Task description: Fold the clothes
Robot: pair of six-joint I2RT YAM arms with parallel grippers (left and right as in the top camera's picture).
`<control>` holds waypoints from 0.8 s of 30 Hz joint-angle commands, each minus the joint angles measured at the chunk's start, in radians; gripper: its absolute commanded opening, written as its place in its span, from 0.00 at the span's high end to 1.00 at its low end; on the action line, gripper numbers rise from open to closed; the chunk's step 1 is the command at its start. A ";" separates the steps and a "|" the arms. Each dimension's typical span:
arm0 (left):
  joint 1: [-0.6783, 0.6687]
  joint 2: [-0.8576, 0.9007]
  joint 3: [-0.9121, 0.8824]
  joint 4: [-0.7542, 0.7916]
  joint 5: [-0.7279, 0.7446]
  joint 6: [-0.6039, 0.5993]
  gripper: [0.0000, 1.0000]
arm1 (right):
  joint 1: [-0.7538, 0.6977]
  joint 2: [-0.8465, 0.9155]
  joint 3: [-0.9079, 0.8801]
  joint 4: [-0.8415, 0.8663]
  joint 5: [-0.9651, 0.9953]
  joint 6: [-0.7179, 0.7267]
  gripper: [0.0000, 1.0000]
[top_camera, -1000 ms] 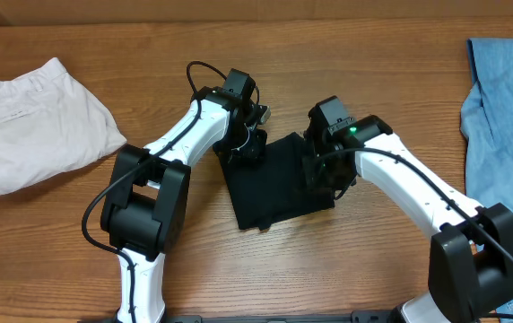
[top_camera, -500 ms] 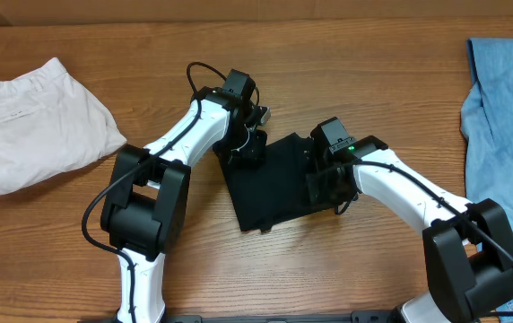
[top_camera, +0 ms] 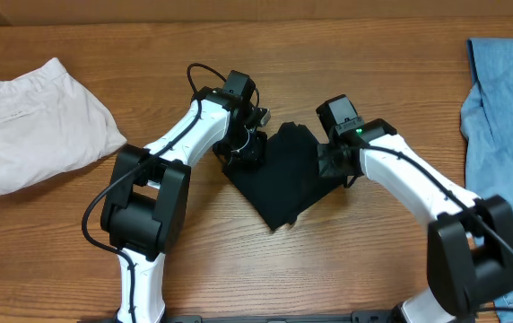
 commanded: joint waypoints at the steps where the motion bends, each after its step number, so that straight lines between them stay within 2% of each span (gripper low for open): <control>1: -0.006 0.039 -0.013 -0.012 -0.008 -0.014 0.62 | -0.034 0.078 -0.003 0.003 0.067 0.020 0.96; 12: -0.006 0.039 -0.013 -0.017 -0.008 -0.016 0.62 | -0.124 0.112 -0.055 0.046 0.066 0.019 0.96; 20: -0.006 0.039 -0.013 -0.029 -0.009 -0.026 0.62 | -0.128 0.045 0.053 -0.101 0.064 0.042 0.82; 24: -0.006 0.039 -0.013 -0.029 -0.009 -0.026 0.62 | -0.128 -0.034 0.085 -0.151 -0.042 0.042 0.81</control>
